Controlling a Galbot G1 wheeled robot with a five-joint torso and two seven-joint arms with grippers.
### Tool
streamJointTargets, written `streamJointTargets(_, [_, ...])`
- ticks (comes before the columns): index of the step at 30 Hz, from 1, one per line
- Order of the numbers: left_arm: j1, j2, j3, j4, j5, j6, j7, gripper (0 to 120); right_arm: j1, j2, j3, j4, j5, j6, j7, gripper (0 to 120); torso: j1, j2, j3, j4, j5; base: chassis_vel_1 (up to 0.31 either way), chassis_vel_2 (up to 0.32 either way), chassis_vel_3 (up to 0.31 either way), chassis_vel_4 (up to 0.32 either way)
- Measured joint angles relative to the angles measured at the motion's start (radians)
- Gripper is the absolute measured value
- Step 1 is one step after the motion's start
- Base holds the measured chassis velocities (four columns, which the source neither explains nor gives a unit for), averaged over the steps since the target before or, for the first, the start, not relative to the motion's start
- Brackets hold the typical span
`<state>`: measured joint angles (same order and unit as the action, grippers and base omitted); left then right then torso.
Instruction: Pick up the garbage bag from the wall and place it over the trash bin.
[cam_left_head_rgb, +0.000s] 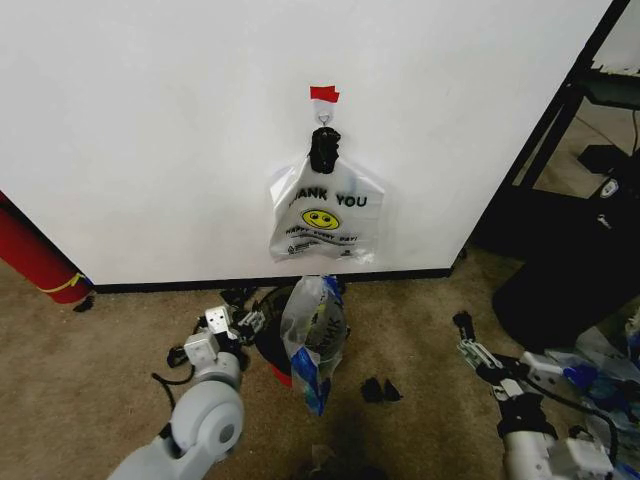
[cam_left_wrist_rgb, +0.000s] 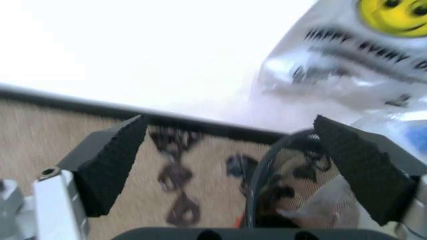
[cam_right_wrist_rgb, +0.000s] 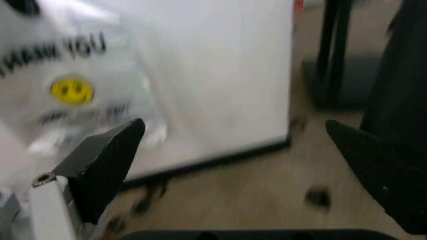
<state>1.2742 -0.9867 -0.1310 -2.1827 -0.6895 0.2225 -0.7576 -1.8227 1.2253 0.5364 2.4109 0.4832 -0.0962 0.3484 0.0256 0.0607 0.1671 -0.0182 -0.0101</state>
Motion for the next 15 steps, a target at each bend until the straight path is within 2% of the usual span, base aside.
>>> streamJointTargets(1, [0.017,0.006,-0.008,-0.024,0.040,0.005,0.003,100,0.028,-0.037,0.000,0.031,0.092,-0.103,0.036,100,0.000,0.000,0.000,-0.0004,-0.0002,0.000,0.000,0.000,0.000])
streamJointTargets(3, [0.042,0.012,-0.016,-0.058,0.109,0.012,0.020,100,0.084,-0.095,0.020,0.077,0.271,-0.283,0.095,100,0.000,0.000,0.000,0.0017,0.0003,0.000,0.000,0.000,0.000])
streamJointTargets(4, [0.036,0.018,-0.007,-0.058,0.129,0.009,0.038,100,0.091,-0.110,0.037,0.088,0.344,-0.351,0.121,100,0.000,0.000,0.000,0.0018,0.0002,0.000,0.000,0.000,0.000])
streamJointTargets(5, [0.033,0.021,-0.004,-0.055,0.149,-0.002,0.062,100,0.096,-0.122,0.048,0.090,0.401,-0.394,0.144,100,0.000,0.000,0.000,-0.0002,-0.0002,0.000,0.000,0.000,0.000])
streamJointTargets(6, [0.038,0.025,-0.009,-0.051,0.178,-0.030,0.095,100,0.112,-0.143,0.054,0.093,0.476,-0.437,0.168,100,0.000,0.000,0.000,-0.0010,-0.0004,0.000,0.000,0.000,0.000])
streamJointTargets(7, [0.038,0.025,-0.009,-0.051,0.178,-0.030,0.095,100,0.112,-0.143,0.054,0.093,0.476,-0.437,0.168,100,0.000,0.000,0.000,-0.0010,-0.0004,0.000,0.000,0.000,0.000])
streamJointTargets(10, [0.094,0.023,-0.075,-0.043,0.226,-0.153,0.192,100,0.213,-0.232,0.045,0.091,0.689,-0.537,0.207,100,0.000,0.000,0.000,-0.0007,0.0000,0.000,0.000,0.000,0.000])
streamJointTargets(13, [0.165,-0.011,-0.167,-0.041,0.228,-0.251,0.273,100,0.358,-0.296,-0.007,0.026,0.869,-0.593,0.273,100,0.000,0.000,0.000,0.0009,0.0001,0.000,0.000,0.000,0.000])
streamJointTargets(14, [0.192,-0.031,-0.197,-0.039,0.237,-0.284,0.297,100,0.411,-0.309,-0.028,0.000,0.928,-0.610,0.302,100,0.000,0.000,0.000,0.0008,0.0000,0.000,0.000,0.000,0.000])
streamJointTargets(15, [0.192,-0.031,-0.197,-0.039,0.237,-0.284,0.297,100,0.411,-0.309,-0.028,0.000,0.928,-0.610,0.302,100,0.000,0.000,0.000,0.0008,0.0000,0.000,0.000,0.000,0.000])
